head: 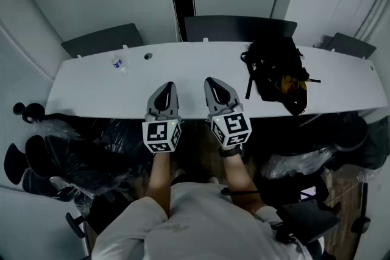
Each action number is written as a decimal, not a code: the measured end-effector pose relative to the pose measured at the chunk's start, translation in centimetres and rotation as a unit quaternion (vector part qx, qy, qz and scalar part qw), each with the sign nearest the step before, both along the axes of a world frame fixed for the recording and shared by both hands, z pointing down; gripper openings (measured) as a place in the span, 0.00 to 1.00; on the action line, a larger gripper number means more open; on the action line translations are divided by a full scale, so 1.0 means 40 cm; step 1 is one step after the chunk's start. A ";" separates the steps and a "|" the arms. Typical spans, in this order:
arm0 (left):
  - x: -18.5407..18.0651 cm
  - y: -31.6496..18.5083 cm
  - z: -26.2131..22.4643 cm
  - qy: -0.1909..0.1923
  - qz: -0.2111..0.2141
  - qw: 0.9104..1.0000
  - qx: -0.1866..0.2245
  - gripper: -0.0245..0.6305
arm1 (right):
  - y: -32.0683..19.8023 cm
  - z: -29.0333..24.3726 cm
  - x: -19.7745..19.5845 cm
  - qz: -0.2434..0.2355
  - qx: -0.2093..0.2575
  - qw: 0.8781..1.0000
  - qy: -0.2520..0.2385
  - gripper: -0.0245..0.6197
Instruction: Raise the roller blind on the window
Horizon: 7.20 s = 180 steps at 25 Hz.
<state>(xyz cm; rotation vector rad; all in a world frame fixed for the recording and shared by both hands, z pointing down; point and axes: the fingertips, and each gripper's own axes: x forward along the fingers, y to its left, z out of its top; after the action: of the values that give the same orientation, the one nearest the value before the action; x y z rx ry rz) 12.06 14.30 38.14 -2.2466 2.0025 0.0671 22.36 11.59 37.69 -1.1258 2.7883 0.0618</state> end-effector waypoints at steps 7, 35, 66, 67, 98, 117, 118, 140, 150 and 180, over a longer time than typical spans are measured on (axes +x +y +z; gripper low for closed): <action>-0.005 -0.045 0.051 0.019 0.001 1.000 -0.021 0.02 | -0.053 0.081 -0.026 0.013 -0.022 0.997 0.074 0.04; -0.585 -0.691 0.114 0.084 0.072 0.994 -0.010 0.02 | -0.735 0.173 -0.641 0.031 -0.058 0.992 0.112 0.04; -0.833 -1.388 0.373 0.093 0.004 0.989 -0.115 0.02 | -1.975 0.254 -1.000 0.050 -0.087 0.989 0.112 0.24; -0.833 -1.384 0.375 0.093 0.004 0.989 -0.116 0.02 | -1.974 0.252 -1.002 0.049 -0.088 0.989 0.111 0.19; -0.667 -1.265 0.030 0.163 0.211 0.961 -0.080 0.29 | -1.017 0.519 -0.805 -0.048 -0.186 0.976 0.101 0.04; -0.549 -1.465 -0.128 0.111 0.246 0.954 -0.130 0.08 | -0.913 0.522 -0.694 -0.067 -0.210 0.972 0.081 0.04; -0.549 -1.468 -0.126 0.113 0.244 0.954 -0.133 0.08 | -0.910 0.520 -0.699 -0.068 -0.211 0.972 0.079 0.04; -0.543 -1.231 0.293 0.102 0.168 0.970 -0.143 0.04 | -0.699 0.953 -0.615 -0.134 -0.378 0.889 0.219 0.04; -0.549 -1.115 0.424 0.056 0.151 0.977 -0.142 0.04 | -0.892 0.704 -0.493 -0.084 -0.309 0.944 0.084 0.12; -0.374 -0.925 0.797 0.113 0.195 0.919 -0.324 0.04 | -1.176 0.365 -0.746 -0.100 -0.227 0.968 0.026 0.05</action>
<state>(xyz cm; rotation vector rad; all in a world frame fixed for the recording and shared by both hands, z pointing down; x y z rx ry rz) -2.91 -22.71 70.02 -3.1629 1.8197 -0.3723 -7.48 -35.43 52.29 -0.9152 3.0333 -0.6033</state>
